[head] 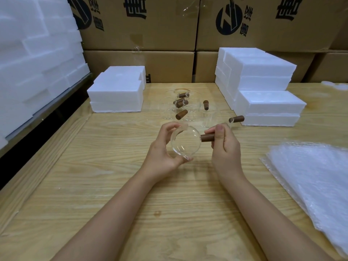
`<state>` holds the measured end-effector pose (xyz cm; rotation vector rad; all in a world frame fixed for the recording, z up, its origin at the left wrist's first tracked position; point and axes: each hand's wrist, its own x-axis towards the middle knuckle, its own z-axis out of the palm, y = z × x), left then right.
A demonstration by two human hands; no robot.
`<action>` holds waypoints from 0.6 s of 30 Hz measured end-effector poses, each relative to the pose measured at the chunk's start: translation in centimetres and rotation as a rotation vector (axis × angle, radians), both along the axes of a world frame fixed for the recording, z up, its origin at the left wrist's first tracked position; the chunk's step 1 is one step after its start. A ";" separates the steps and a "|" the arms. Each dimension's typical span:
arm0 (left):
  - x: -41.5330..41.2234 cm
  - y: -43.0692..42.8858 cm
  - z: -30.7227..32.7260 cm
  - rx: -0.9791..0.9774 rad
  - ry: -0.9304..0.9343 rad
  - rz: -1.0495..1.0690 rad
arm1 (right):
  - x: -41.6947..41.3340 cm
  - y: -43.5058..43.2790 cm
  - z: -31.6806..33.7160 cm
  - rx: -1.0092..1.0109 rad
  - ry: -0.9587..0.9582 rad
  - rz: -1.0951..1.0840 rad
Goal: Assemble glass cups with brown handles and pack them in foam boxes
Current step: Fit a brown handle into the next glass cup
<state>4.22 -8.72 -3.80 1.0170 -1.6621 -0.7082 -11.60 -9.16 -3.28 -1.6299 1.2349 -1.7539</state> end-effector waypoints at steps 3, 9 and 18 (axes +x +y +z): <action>0.2 -0.1 -0.2 0.047 -0.003 -0.002 | 0.0 -0.2 -0.1 0.074 -0.032 0.001; 0.0 0.3 -0.1 0.051 -0.074 0.021 | -0.5 -0.9 -0.4 0.289 -0.116 -0.067; -0.2 0.0 -0.7 0.207 -0.251 -0.009 | -1.6 -1.1 -0.1 0.395 0.146 -0.172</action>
